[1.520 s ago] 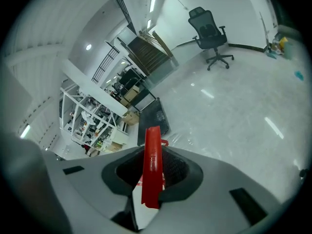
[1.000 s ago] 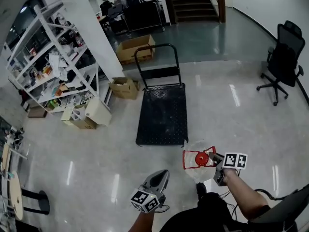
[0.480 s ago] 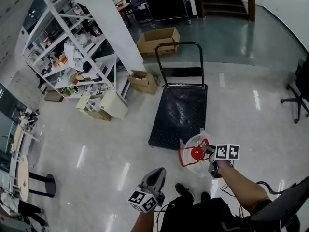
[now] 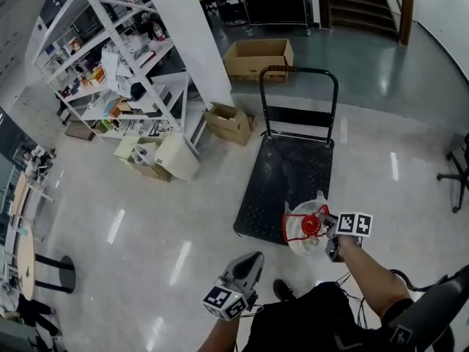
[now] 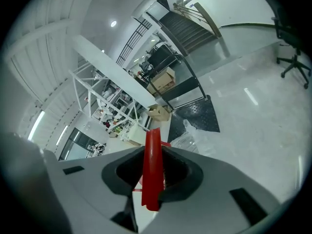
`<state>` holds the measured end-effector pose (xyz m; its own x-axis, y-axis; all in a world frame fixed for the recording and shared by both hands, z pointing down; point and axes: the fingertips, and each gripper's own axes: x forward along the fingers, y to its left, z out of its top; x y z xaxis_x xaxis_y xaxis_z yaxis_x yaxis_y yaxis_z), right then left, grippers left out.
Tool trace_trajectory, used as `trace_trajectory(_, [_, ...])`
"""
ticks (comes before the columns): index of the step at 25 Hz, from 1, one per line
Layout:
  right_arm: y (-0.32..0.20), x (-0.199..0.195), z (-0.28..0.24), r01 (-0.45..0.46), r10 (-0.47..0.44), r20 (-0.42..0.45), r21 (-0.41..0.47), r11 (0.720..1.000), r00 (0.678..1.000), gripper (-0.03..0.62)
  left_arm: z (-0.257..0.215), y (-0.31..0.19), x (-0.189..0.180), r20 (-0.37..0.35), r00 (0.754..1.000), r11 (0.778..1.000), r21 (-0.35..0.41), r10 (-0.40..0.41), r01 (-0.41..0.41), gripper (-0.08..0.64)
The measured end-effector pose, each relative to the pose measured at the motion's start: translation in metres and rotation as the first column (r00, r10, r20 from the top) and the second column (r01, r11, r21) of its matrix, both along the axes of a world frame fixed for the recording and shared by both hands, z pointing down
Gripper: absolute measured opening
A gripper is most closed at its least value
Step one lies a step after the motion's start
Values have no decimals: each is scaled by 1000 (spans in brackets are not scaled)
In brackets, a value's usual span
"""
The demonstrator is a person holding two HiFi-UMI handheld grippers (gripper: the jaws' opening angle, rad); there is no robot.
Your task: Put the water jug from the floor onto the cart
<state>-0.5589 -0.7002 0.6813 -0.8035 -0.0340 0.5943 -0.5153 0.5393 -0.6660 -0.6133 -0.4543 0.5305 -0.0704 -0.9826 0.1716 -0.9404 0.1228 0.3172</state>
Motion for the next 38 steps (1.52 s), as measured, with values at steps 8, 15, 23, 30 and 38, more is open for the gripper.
trace_trajectory(8, [-33,-123,25,36,-36,2,-56,998,999,83,10,-42,-82,-10,999,997,-59,-48,48,-2])
trace_trajectory(15, [-59,-230,51,128,-130,-6,-113,985,992,83,18,-83,-131,-50,987,980,-141,-152,144,-2])
trace_trajectory(23, [-68,-316,92,193,-197,-11,-150,970,980,83,36,-91,-176,-86,953,942,-201,-292,270,-2])
trace_trajectory(30, [-97,-327,102,170,-172,2,-158,973,985,83,51,-98,-193,-113,943,934,-218,-312,283,-2])
trace_trajectory(38, [-150,-275,123,57,-66,-64,-140,989,996,83,50,-109,-196,-113,952,944,-209,-284,257,-2])
